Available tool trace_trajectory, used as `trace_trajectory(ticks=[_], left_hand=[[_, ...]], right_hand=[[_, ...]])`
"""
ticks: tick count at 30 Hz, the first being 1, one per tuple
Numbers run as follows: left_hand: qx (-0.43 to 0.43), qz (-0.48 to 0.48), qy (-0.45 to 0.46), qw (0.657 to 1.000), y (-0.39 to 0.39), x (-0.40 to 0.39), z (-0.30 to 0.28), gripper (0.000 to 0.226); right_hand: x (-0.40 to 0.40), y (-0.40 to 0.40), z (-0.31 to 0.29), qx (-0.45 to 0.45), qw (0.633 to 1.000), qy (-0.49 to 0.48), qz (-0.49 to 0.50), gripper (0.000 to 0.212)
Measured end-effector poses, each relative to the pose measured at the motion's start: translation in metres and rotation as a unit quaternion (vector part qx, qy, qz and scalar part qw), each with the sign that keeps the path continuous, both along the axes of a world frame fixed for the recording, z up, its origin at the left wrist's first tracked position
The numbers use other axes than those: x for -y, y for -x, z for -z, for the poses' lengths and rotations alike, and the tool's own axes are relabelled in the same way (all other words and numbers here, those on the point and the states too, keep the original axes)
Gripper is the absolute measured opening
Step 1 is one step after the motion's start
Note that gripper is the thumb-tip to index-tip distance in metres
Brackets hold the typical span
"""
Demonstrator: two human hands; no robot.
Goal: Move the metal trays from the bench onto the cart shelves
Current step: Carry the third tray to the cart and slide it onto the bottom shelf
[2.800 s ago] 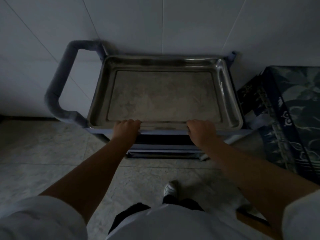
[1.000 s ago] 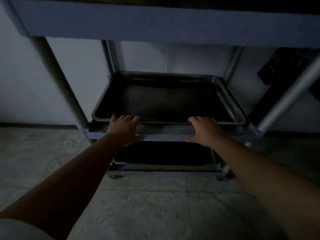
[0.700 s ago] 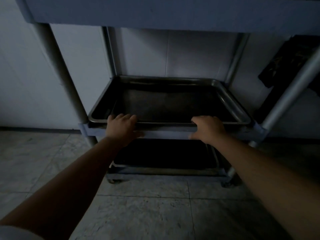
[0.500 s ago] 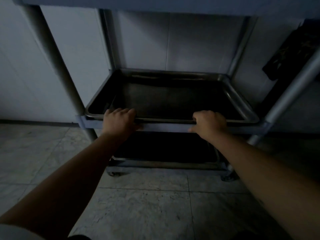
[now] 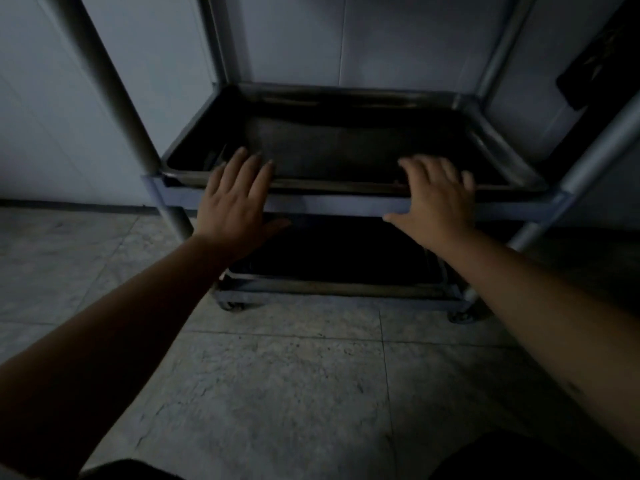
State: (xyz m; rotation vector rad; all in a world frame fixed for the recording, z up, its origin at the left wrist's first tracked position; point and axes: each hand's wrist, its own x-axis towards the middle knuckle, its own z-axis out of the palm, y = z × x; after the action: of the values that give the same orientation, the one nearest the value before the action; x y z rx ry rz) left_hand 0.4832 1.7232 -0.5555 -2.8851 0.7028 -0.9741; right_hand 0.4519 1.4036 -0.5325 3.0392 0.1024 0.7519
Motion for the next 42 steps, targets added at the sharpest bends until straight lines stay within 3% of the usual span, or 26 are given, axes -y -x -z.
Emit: trace_trajectory(ticks=[2,4,7,11,15,19,25,32,37,42], left_hand=[[0.011,0.031,0.0,0.999,0.012,-0.007,0.031,0.095],[-0.019,0.062,-0.017,0.998,0.025,-0.011,0.069,0.096],[-0.187,0.037,-0.057,0.98,0.027,-0.009,0.125,0.1],[-0.354,-0.029,-0.094,0.93,-0.004,0.004,0.183,0.108],[-0.429,-0.052,-0.131,0.892,-0.035,0.022,0.229,0.111],[-0.391,-0.05,-0.162,0.905,-0.047,0.015,0.261,0.101],[-0.36,-0.056,-0.107,0.925,-0.055,0.004,0.268,0.067],[-0.345,-0.057,-0.132,0.927,-0.055,0.008,0.266,0.062],[-0.297,-0.028,-0.139,0.944,-0.043,0.006,0.271,0.045],[-0.28,-0.035,-0.114,0.952,-0.033,0.006,0.271,0.033]], right_hand=[[-0.001,0.014,0.026,0.068,0.996,0.005,-0.051,0.101],[-0.004,0.029,0.066,0.056,0.991,0.057,-0.11,0.106],[-0.011,0.039,0.131,-0.107,0.983,0.076,-0.127,0.1],[-0.004,0.014,0.202,-0.337,0.941,0.015,-0.03,0.102],[0.003,-0.014,0.254,-0.385,0.922,0.001,0.035,0.115],[-0.002,-0.032,0.291,-0.376,0.925,-0.003,0.047,0.12],[-0.008,-0.036,0.302,-0.278,0.96,0.012,0.028,0.066],[-0.015,-0.033,0.297,-0.285,0.958,0.01,0.037,0.048],[-0.019,-0.022,0.3,-0.254,0.966,0.022,0.046,0.034],[-0.02,-0.023,0.296,-0.25,0.966,0.051,0.044,0.034]])
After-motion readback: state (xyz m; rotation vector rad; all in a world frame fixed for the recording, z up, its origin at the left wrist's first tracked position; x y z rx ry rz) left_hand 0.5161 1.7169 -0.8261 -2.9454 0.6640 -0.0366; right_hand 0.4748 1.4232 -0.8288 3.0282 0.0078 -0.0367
